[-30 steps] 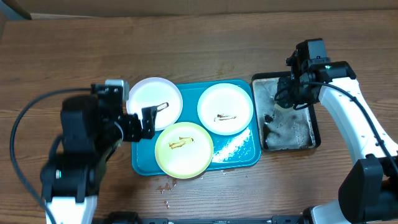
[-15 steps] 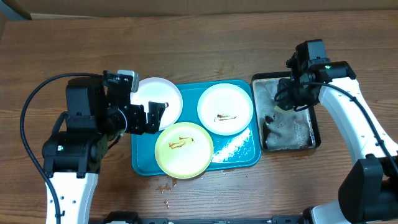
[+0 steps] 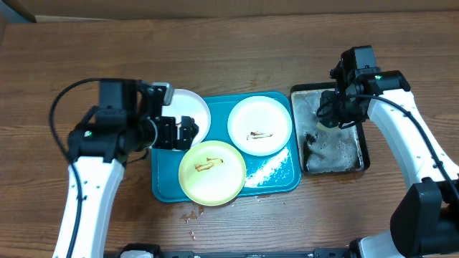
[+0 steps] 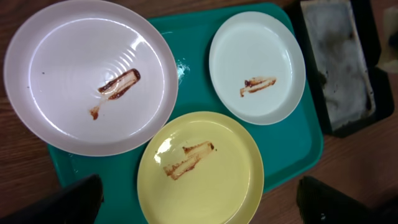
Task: Clean dirty plates on tray and stack at the side
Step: 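Reach the left gripper to the rim of the right white plate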
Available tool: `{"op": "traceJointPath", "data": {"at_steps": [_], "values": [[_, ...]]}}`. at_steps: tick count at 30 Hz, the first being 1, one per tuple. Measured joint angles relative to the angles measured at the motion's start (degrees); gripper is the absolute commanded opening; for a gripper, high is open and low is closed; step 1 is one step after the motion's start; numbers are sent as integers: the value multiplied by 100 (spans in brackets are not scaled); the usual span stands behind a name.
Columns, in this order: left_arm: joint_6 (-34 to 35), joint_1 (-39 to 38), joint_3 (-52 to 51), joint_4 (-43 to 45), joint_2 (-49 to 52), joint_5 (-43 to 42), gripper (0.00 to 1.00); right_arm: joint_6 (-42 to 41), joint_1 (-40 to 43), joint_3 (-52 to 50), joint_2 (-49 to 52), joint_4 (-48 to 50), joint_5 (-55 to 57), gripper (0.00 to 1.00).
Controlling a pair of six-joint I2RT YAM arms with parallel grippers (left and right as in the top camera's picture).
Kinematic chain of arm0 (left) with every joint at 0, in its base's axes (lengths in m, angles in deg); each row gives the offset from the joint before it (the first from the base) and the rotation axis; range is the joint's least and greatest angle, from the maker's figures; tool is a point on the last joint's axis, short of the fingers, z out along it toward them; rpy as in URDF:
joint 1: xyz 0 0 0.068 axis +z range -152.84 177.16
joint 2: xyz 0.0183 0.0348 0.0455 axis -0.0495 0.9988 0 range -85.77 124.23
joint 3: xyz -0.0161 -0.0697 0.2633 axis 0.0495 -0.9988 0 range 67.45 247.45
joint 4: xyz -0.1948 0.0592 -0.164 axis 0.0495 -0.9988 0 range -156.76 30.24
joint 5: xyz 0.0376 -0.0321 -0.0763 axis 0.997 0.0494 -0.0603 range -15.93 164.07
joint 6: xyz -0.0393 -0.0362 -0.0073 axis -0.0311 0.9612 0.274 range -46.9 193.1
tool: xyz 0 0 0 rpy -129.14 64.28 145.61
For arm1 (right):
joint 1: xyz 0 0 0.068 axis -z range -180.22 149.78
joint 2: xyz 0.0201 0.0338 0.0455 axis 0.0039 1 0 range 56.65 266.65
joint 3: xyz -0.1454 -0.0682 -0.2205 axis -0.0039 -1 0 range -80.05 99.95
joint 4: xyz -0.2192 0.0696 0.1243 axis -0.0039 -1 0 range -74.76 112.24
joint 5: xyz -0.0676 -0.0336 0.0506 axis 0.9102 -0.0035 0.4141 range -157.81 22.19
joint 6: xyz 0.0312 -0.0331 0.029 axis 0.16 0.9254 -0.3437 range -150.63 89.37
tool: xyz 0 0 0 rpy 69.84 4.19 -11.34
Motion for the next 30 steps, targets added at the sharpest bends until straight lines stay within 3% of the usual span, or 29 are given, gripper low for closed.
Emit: {"op": "traceJointPath", "data": {"at_steps": [9,14,17,19,23,26,28,30], "values": [[26,-817,2,852,573,339,99,0,-2,0,0,-85,-31,4],[70,-874,11,1167,992,382,88,2,-2,0,0,-129,-76,4],[81,-874,13,1185,1272,389,90,0,-2,0,0,-129,-87,4],[85,-876,13,1224,1493,404,82,2,-2,0,0,-129,-85,4],[33,-1025,160,1169,1941,584,86,0,0,0,0,-133,-85,4],[24,-1316,450,1086,2205,791,84,2,-2,0,0,-168,-85,4],[22,-1534,695,1047,2332,911,89,0,-2,0,0,-190,-90,4],[15,-1725,898,1047,2409,992,85,-2,-2,0,0,-205,-87,4]]}}
